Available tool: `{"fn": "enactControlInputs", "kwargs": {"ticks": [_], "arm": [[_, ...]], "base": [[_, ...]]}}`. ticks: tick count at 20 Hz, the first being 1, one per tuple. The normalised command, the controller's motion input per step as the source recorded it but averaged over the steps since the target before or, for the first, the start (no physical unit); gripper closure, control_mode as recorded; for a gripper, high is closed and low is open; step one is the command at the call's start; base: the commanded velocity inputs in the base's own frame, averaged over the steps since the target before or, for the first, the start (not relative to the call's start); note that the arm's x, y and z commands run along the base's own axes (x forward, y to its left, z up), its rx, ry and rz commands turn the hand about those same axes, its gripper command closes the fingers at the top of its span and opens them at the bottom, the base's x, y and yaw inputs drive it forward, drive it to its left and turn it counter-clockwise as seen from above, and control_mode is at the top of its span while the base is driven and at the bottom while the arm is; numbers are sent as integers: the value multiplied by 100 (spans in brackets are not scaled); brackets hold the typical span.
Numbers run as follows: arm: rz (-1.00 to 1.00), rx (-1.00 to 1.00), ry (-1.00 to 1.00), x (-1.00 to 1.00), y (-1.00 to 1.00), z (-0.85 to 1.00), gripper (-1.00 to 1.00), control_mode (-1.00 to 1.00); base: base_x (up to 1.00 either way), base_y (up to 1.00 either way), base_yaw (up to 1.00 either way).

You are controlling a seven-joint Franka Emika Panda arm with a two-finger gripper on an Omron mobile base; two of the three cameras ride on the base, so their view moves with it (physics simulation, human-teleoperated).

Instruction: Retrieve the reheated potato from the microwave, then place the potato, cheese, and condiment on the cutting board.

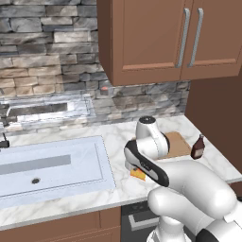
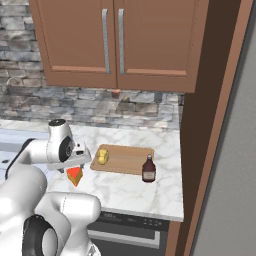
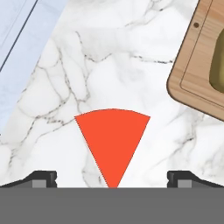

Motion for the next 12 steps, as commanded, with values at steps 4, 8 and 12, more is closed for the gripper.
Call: {"fn": "enactControlInputs", "kwargs": {"ticks": [4, 8, 12], "arm": [[0, 0, 0, -1, 0, -15, -100, -100], [0, 1, 0, -2, 2, -12, -100, -100], [0, 1, 0, -1, 0, -13, -100, -100]], "base": [[0, 0, 0], [0, 0, 0], [0, 0, 0]]}}
